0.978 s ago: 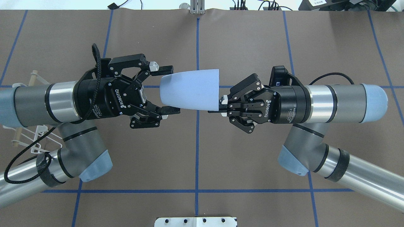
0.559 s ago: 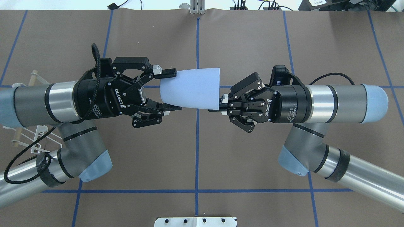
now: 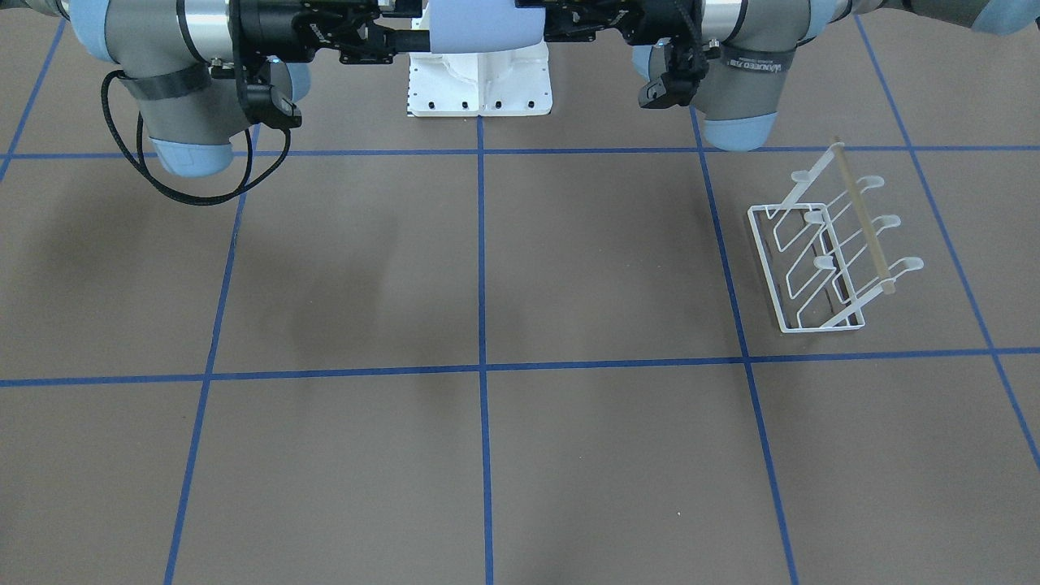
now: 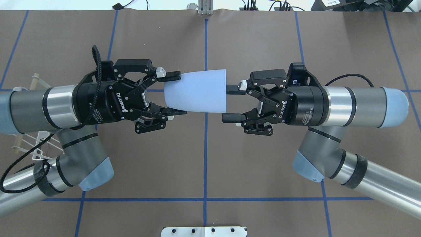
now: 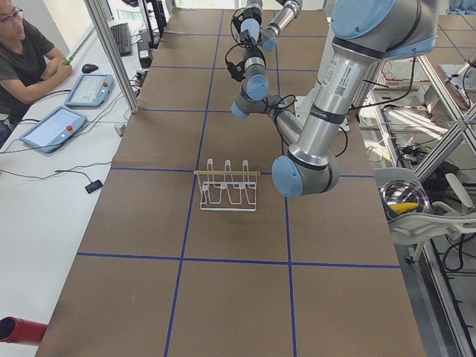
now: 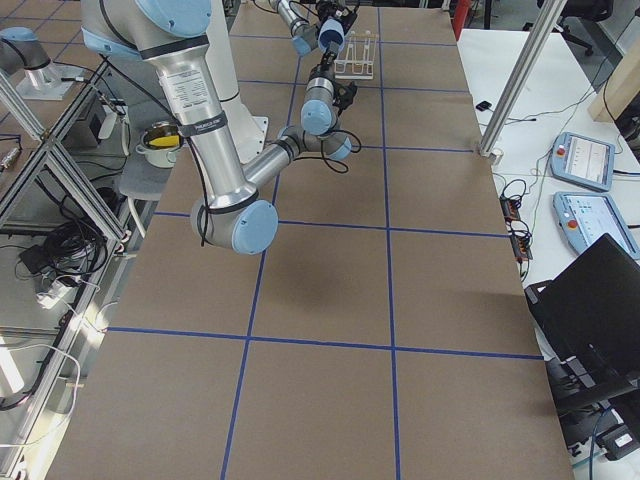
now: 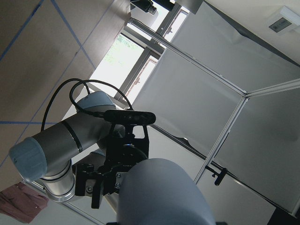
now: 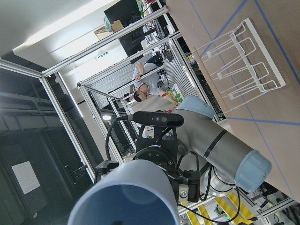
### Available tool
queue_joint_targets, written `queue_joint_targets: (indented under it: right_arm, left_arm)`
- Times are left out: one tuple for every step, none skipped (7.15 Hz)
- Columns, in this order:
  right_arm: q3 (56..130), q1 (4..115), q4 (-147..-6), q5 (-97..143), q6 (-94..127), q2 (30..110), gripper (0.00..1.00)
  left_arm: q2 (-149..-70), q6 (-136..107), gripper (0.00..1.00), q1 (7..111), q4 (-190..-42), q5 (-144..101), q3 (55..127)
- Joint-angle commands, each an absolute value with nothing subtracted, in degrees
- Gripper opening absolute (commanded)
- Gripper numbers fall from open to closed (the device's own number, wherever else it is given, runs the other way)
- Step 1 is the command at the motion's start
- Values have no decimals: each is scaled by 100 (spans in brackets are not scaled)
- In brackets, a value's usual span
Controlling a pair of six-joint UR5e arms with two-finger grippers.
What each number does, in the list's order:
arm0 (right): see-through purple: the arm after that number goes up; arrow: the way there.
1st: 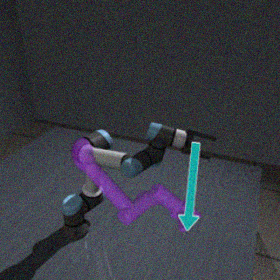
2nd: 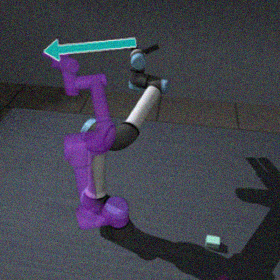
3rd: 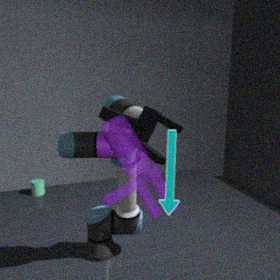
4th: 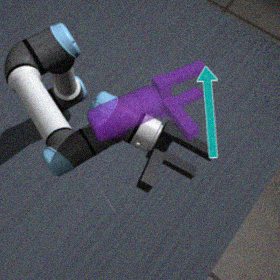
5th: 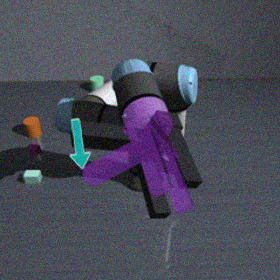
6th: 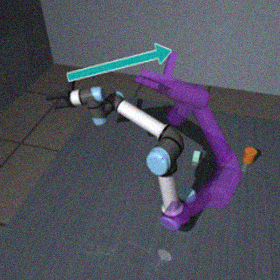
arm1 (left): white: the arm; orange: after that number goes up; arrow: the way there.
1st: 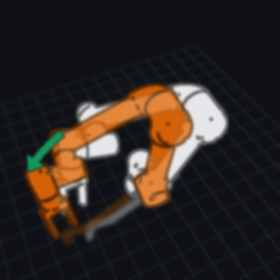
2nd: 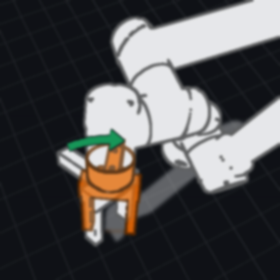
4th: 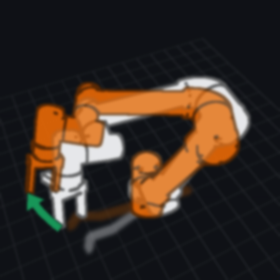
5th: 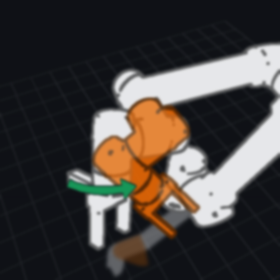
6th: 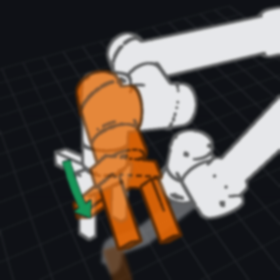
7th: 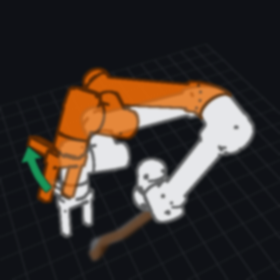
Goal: Hang cup on cup holder
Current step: 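Open the right gripper and pull it back while the left gripper holds the cup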
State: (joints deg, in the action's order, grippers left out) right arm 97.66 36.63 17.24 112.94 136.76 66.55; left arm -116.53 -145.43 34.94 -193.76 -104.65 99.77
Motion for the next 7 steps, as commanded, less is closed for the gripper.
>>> queue_joint_targets:
  right_arm:
    - [9704, 4137, 1671, 11774, 12329, 7100, 100]
    - [9477, 4514, 1609, 12117, 11635, 7249, 100]
    - [9118, 4874, 1556, 12520, 10784, 7303, 100]
    - [9019, 5139, 1295, 12672, 10306, 7460, 100]
    - [8991, 5298, 1153, 12604, 9744, 7827, 100]
    - [8956, 5648, 864, 12664, 8651, 8075, 100]
    - [8939, 5817, 374, 12709, 7839, 8190, 100]
  left_arm:
    - [-11331, -13953, 0, 3804, -19258, -10415, 10002]
    - [-11242, -13391, 0, 3980, -18465, -10441, 10141]
    - [-11206, -12472, 0, 4016, -17309, -10450, 10543]
    - [-11032, -11715, 0, 4017, -16409, -10450, 10912]
    - [-10839, -11255, 0, 4078, -15696, -10433, 11055]
    - [-10506, -10476, 0, 4235, -15280, -10467, 11065]
    - [-10390, -9702, 0, 4419, -14545, -10633, 11065]
